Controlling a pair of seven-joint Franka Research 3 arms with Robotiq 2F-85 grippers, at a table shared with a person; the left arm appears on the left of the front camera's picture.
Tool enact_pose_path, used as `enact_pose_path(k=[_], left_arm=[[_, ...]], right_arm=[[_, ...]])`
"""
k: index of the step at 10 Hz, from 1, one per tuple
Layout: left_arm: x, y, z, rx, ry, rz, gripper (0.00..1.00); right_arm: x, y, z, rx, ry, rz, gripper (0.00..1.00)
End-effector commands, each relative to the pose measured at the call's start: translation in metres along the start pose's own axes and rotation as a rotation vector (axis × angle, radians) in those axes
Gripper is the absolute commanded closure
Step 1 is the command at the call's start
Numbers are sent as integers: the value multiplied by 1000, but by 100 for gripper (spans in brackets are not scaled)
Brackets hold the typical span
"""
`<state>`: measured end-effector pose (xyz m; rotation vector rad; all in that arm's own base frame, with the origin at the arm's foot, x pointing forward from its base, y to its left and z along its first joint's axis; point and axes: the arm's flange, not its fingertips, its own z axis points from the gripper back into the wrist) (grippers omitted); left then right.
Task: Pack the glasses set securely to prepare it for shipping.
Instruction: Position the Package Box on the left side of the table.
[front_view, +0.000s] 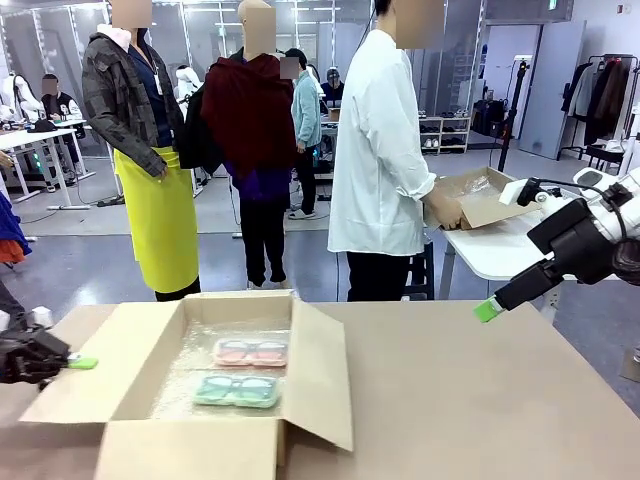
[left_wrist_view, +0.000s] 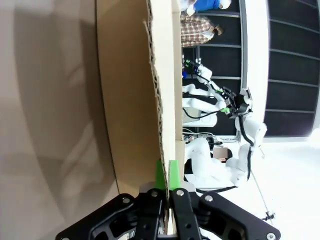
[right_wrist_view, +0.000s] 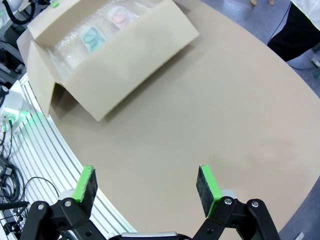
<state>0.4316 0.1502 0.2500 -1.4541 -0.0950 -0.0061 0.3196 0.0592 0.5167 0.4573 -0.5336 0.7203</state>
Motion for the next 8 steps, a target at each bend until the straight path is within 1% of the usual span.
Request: enact_pose_path(k=[1, 2, 3, 4, 5, 6, 7, 8], left_arm=[[-14, -6, 65, -2, -17, -36, 98], [-23, -10, 96, 13, -22, -42, 98], [-27, -14, 125, 13, -82, -60, 98], [-30, -16, 152, 14, -109, -53, 98], [-32, -15, 181, 48, -131, -31, 98], [-31, -20, 205, 46, -162, -35, 98], [-33, -25, 223, 58, -124, -23, 98], [-29, -26, 238, 105, -125, 0, 98]], right_arm=[[2, 1, 0, -2, -7, 6, 0], [2, 1, 0, -2, -7, 6, 0], [2, 1, 0, -2, -7, 6, 0], [2, 1, 0, -2, -7, 6, 0], [2, 1, 0, -2, -7, 6, 0], [2, 1, 0, -2, -7, 6, 0], [2, 1, 0, -2, -7, 6, 0], [2, 1, 0, -2, -7, 6, 0]])
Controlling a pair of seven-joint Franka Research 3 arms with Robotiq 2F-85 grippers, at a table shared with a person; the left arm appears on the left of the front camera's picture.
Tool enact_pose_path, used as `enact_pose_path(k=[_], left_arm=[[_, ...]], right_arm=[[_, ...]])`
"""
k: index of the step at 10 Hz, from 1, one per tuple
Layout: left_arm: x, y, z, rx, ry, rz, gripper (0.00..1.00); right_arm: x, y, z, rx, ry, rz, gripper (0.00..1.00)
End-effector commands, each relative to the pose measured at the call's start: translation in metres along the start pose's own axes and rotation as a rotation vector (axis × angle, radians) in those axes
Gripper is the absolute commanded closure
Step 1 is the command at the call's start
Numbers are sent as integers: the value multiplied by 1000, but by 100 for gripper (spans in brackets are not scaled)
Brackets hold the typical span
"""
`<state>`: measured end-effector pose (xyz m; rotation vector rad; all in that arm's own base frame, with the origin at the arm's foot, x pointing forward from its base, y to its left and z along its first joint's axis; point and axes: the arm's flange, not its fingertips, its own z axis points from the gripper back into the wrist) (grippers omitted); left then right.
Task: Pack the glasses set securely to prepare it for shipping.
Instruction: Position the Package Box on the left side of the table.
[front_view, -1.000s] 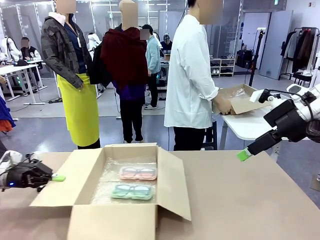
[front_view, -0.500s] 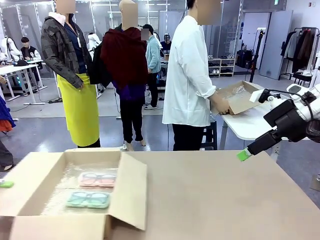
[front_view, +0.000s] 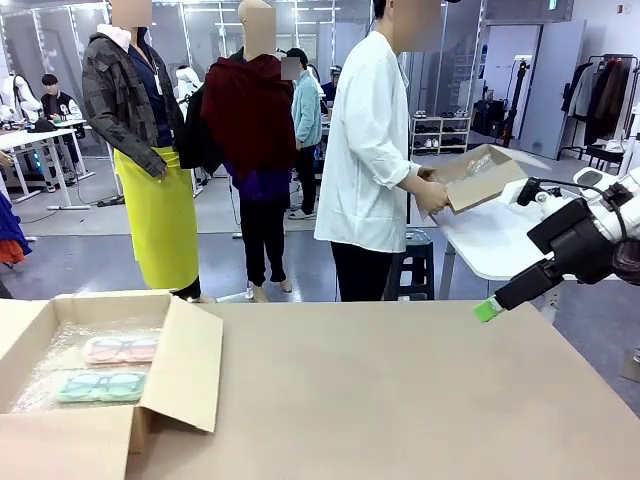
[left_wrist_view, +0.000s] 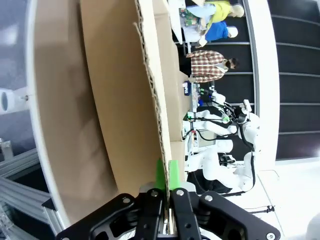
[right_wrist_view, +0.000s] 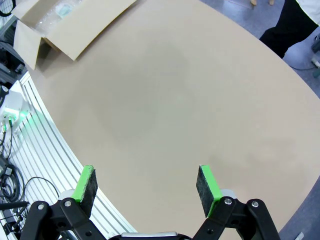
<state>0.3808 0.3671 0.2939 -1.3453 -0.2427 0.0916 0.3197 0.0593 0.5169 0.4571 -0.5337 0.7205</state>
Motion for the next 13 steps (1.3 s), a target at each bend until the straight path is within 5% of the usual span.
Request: enact_pose_path(k=[1, 11, 12, 13], left_arm=[[16, -1, 21, 11, 48, 42, 98], [28, 3, 15, 40, 38, 27, 97], [27, 1, 15, 63, 37, 18, 50], [26, -1, 16, 69, 4, 21, 50]], right_arm=[[1, 1, 0, -1, -7, 6, 0], [1, 1, 0, -1, -7, 6, 0], [1, 1, 0, -1, -7, 6, 0], [1, 1, 0, -1, -7, 6, 0]])
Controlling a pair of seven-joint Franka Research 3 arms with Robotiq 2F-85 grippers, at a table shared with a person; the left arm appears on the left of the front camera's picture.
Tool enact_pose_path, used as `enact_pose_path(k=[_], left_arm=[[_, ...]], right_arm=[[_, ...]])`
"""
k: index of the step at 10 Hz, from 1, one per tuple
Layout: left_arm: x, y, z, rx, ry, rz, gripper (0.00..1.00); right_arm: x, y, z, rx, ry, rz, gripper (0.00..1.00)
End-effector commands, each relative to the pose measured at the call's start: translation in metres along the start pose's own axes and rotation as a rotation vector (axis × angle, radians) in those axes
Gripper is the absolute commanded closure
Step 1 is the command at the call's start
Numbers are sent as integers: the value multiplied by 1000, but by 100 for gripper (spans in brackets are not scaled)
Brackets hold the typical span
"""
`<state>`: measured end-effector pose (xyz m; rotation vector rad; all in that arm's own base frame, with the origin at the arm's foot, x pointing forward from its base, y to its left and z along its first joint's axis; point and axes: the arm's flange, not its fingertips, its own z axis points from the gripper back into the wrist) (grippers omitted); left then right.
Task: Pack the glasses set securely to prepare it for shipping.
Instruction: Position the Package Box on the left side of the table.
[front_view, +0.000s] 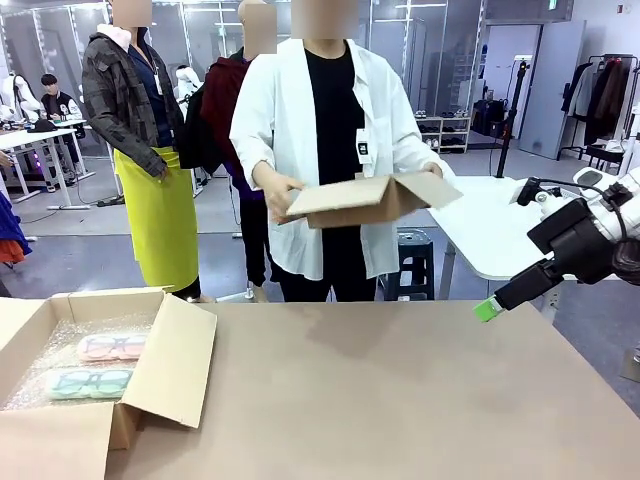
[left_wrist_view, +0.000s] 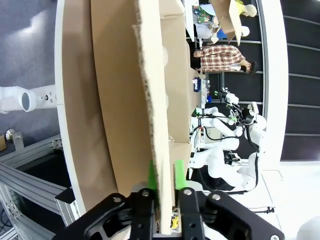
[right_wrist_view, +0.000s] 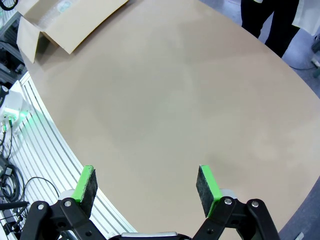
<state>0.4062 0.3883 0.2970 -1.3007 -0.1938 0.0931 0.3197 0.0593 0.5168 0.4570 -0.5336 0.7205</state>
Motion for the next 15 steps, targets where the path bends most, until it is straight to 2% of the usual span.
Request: enact_pose_path(k=[1, 2, 3, 4, 6, 7, 8, 10, 11, 13, 15], left_arm=[[-4, -6, 3, 20, -38, 1, 4], [-5, -7, 3, 20, -41, 7, 48], [-6, -8, 4, 41, -52, 7, 0], [-7, -10, 7, 64, -75, 7, 3], [-11, -28, 25, 148, -156, -33, 0], [-17, -58, 33, 248, -178, -115, 0], [-22, -107, 30, 365, -161, -220, 0], [-23, -194, -17, 610, -30, -369, 0], [-23, -227, -48, 717, 34, -416, 0], [-22, -286, -121, 890, 177, -519, 0], [-14, -322, -181, 1021, 252, -561, 0]], right_arm=[[1, 1, 0, -1, -7, 6, 0], [1, 1, 0, -1, -7, 6, 0], [1, 1, 0, -1, -7, 6, 0], [1, 1, 0, -1, -7, 6, 0], [1, 1, 0, -1, -7, 6, 0], [1, 1, 0, -1, -7, 6, 0], [1, 1, 0, -1, -7, 6, 0], [1, 1, 0, -1, -7, 6, 0], [1, 1, 0, -1, -7, 6, 0], [1, 1, 0, -1, -7, 6, 0], [1, 1, 0, -1, -7, 6, 0]])
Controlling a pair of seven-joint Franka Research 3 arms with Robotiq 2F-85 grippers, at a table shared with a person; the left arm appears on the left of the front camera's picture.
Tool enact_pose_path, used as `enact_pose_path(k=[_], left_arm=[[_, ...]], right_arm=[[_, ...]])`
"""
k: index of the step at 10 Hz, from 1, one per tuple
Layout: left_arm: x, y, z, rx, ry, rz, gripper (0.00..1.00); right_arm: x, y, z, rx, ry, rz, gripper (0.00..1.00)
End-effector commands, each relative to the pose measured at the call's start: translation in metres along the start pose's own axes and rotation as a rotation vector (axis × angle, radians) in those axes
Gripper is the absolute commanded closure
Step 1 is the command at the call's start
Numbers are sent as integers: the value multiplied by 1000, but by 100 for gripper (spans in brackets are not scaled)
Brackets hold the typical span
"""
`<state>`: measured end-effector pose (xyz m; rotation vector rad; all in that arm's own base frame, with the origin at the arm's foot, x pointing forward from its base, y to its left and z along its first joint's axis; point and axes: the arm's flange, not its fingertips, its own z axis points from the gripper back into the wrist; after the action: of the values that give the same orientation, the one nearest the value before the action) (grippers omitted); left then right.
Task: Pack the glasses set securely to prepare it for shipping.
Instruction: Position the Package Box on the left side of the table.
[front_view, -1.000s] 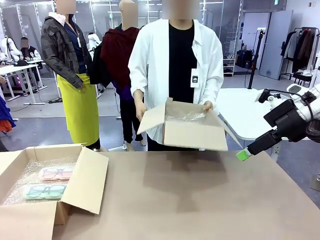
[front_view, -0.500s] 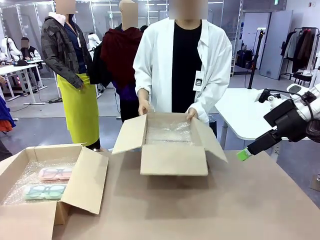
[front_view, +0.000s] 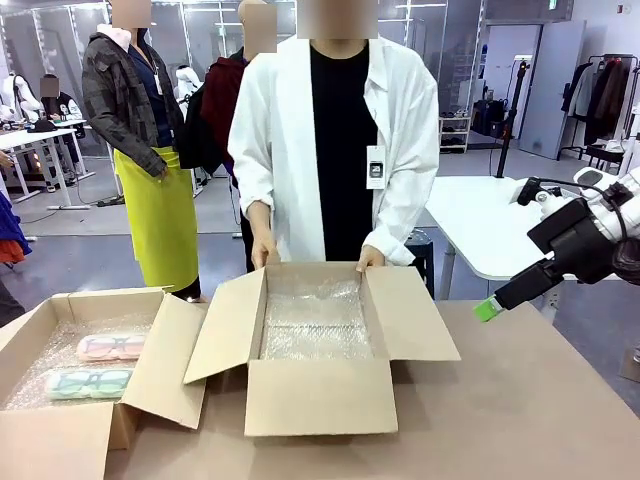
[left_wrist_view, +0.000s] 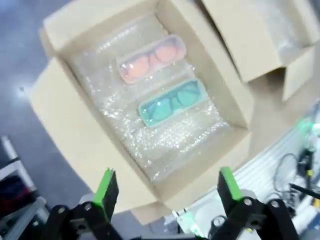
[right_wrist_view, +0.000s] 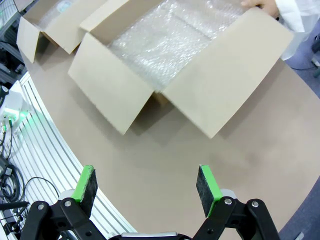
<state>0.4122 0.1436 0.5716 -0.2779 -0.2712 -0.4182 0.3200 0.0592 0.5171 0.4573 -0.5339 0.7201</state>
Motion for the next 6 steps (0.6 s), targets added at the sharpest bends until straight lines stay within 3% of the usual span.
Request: enact_pose_path(k=[1, 3, 6], left_arm=[[22, -30, -23, 71, 68, 7, 0], [41, -71, -39, 81, 45, -36, 0], [31, -107, -46, 53, -42, -118, 0]], right_arm=[[1, 1, -1, -1, -6, 6, 0], [1, 1, -1, -1, -6, 6, 0], [1, 1, -1, -1, -6, 6, 0]])
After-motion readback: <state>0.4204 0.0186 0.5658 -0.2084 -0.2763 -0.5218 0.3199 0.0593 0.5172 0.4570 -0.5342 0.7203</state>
